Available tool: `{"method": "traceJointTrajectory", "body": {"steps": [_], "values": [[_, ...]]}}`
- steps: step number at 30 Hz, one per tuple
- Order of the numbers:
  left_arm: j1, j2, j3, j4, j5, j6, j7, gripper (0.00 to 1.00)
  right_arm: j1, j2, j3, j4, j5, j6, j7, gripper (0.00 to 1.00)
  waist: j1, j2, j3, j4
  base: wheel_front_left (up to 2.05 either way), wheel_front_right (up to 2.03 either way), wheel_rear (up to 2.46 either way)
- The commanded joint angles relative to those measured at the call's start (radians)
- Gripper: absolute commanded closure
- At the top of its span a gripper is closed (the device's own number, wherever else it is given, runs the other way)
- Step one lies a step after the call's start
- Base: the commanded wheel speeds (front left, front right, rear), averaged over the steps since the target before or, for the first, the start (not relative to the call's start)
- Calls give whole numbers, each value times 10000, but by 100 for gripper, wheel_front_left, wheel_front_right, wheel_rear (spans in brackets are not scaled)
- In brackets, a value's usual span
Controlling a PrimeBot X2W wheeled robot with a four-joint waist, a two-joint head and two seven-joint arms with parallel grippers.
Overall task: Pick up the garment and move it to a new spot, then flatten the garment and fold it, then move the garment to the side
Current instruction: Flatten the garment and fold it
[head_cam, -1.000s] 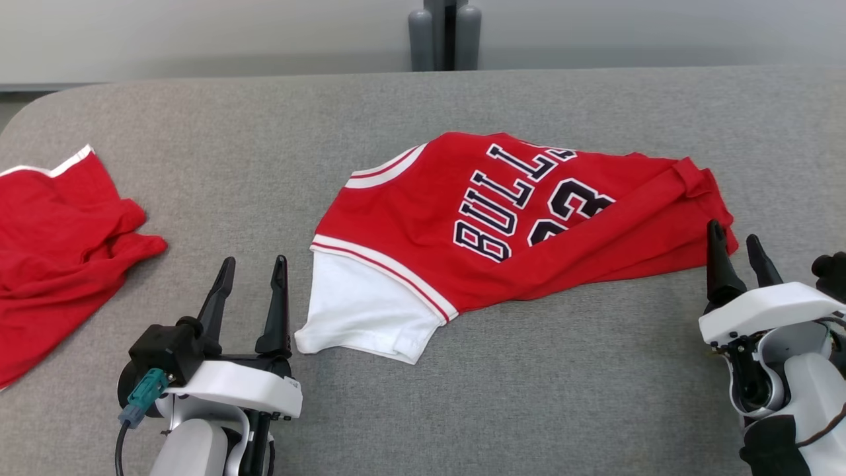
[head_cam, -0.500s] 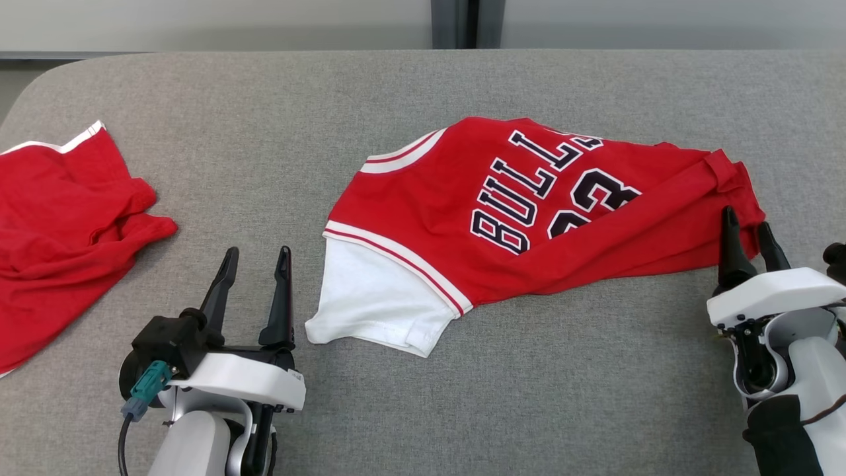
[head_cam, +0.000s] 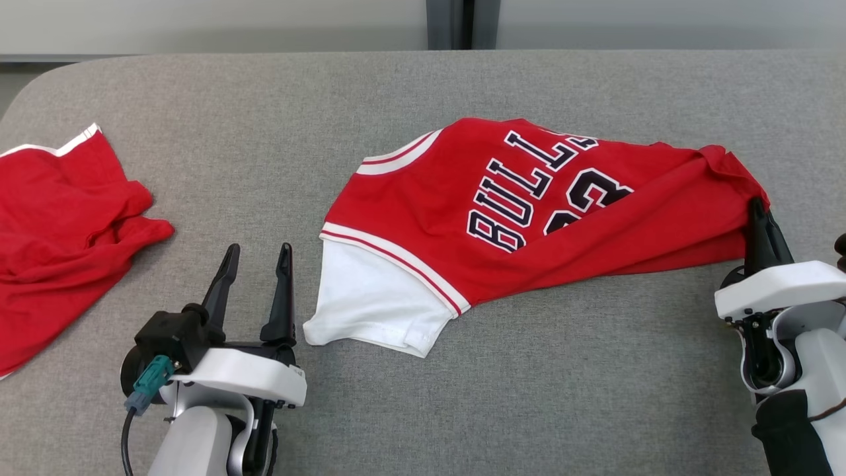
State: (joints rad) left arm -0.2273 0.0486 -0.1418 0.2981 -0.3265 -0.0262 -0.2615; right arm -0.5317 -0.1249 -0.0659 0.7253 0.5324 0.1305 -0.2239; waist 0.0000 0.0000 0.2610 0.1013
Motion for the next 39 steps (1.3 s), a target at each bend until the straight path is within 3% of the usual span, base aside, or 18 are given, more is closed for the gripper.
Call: {"method": "traceJointTrajectory", "body": {"steps": [1,7,14,26,29,39], "values": [[49,34,57,16,-12,-13,-34,0,120,-61,-35,-56,-93,4,-104,100,0,0,-53,-25,0,0,0],[252,32,-74,638,-194,-354,-17,0,561,-25,-29,-518,-295,3,-248,100,0,0,-284,-160,0,0,0],[327,368,-603,1215,-557,-783,1371,0,917,156,-59,-736,-450,3,-118,100,0,0,-561,-266,0,0,0],[667,795,-884,752,-1367,-877,4208,0,1060,419,157,-859,-567,3,39,100,0,0,-750,-543,0,0,0],[786,859,-879,641,-1486,-729,4661,0,1075,434,152,-860,-592,4,29,100,0,0,-760,-580,0,0,0],[925,764,-736,250,-1829,-551,4747,0,1068,428,206,-862,-620,3,168,100,0,0,-795,-680,0,0,0]]}}
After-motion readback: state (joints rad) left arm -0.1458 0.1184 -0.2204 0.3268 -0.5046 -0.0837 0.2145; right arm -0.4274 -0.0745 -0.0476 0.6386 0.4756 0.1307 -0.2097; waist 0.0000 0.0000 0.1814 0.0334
